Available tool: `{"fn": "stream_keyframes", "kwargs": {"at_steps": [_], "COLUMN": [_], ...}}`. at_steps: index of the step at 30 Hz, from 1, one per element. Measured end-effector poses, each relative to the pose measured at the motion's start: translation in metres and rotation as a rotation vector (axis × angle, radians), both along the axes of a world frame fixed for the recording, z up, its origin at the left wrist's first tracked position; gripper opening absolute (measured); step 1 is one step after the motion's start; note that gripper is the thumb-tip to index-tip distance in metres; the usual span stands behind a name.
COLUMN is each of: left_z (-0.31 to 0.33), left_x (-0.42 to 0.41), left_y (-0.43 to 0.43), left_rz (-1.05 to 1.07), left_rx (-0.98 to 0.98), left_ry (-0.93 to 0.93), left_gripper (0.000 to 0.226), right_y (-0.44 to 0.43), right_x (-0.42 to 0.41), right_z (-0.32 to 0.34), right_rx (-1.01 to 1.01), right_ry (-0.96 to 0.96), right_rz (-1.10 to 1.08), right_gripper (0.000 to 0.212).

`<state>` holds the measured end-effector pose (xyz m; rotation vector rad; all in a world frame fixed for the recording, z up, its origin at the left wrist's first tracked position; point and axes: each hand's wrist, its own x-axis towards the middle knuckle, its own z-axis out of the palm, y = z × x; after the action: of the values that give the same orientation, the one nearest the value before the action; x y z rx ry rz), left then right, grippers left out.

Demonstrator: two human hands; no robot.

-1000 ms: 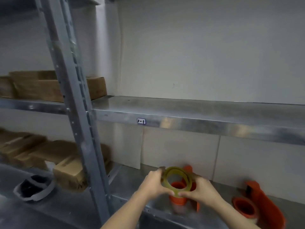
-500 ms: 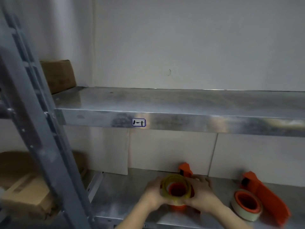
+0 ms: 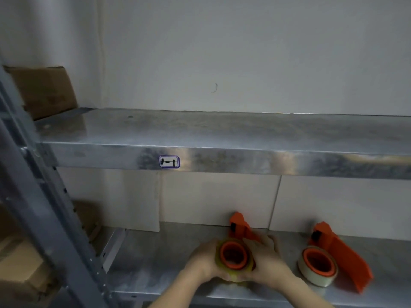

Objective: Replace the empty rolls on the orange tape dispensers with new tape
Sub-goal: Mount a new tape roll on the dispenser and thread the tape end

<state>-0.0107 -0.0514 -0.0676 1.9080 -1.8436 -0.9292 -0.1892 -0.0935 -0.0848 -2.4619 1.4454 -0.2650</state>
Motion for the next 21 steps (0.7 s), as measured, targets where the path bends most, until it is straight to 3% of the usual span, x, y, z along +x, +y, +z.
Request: {"fn": "stream_keyframes", "kwargs": {"at_steps": [6, 10, 16, 21], "left_z": [-0.008, -0.012, -0.012, -0.012], "left_x": [-0.005, -0.010, -0.008, -0.010], "left_y": [0.001, 0.003, 0.009, 0.016], "left_rz": [0.023, 0.064, 0.158, 0.200], "left_rx": [0.001, -0.011, 0.024, 0.146], "left_ry": [-0.005, 0.015, 0.264, 0.405], "left_gripper": [0.086, 0.076, 0.067, 0.072], "right_y": [-0.003, 0.004, 0.002, 0.009], "right_x": [-0.006, -0.006, -0.009, -0.016], "right_z": [-0.014, -0.006, -0.017, -0.014], "right_rx": [-0.042, -0.005, 0.079, 0.131], "right_ry": [-0.001, -0.014, -0.238, -0.314], "right_rz": [0.004, 0.019, 0.053, 0.091], "right_gripper": [0.102, 0.111, 0.080, 0.072]}}
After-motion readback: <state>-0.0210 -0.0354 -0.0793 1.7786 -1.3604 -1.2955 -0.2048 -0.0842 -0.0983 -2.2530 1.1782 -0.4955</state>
